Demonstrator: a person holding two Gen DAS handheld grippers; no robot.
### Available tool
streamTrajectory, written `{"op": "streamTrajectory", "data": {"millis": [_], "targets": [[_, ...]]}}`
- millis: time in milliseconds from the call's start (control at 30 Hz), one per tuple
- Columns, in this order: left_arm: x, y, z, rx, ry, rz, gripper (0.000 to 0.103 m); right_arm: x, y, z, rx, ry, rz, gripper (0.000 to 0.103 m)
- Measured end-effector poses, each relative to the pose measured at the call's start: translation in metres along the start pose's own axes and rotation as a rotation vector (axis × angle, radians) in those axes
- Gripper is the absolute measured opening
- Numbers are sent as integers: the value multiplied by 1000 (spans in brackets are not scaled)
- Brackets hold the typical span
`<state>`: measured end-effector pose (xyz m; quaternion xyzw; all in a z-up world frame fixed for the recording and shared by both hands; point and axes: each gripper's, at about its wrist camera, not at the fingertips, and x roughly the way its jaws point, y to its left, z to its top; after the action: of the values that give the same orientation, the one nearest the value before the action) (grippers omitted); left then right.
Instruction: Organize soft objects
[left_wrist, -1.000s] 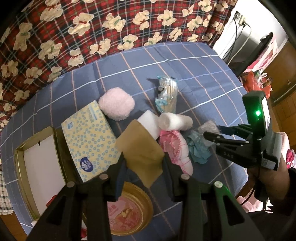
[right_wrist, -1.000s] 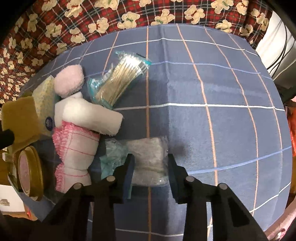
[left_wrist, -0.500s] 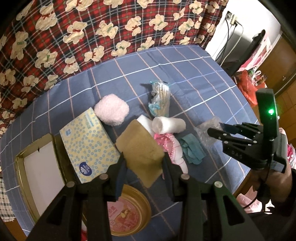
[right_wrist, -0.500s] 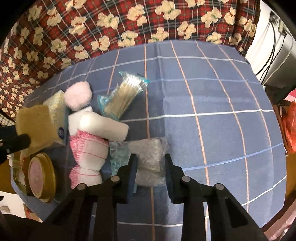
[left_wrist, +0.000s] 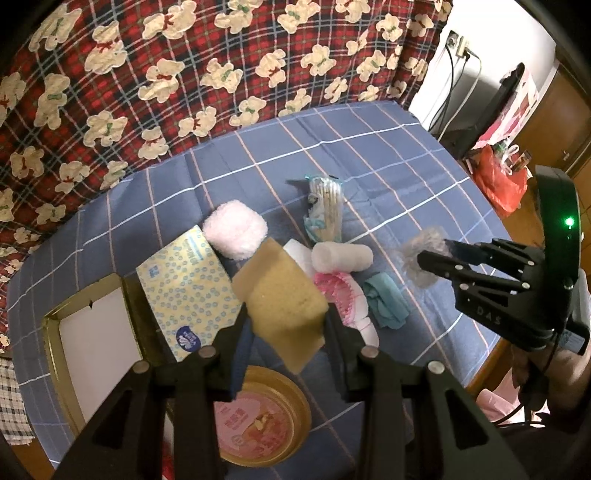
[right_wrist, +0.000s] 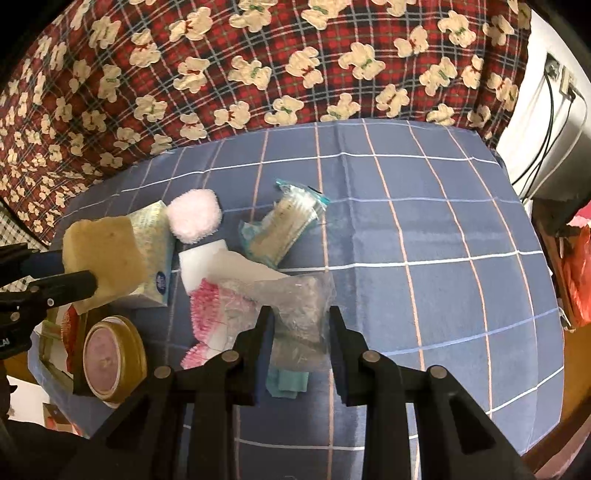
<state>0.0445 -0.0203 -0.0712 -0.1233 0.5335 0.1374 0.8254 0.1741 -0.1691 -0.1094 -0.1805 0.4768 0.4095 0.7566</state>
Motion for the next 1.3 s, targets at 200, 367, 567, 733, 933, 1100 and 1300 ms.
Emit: {"op": "streamTrajectory", "data": {"millis": [200, 367, 567, 733, 933, 1100, 1300], "targets": [[-4, 7, -2, -11, -8, 6, 35, -2, 10, 3, -17, -12, 8, 31], [-7, 13, -4, -24, -14, 12, 35, -2, 18, 7, -29, -17, 14, 31], [-9, 19, -4, -36, -20, 16, 35, -1, 23, 11, -41, -21, 15, 31], [-10, 24, -4, -43, -23, 17, 35, 0, 27, 14, -50, -22, 17, 31], [-11, 28, -3, -48, -25, 17, 35, 1, 32, 16, -57, -24, 19, 31], [-12, 32, -3, -54, -26, 18, 35, 1, 35, 18, -64, -26, 23, 31], [-14, 38, -5, -66, -30, 23, 35, 2, 41, 20, -77, -26, 31, 31]]}}
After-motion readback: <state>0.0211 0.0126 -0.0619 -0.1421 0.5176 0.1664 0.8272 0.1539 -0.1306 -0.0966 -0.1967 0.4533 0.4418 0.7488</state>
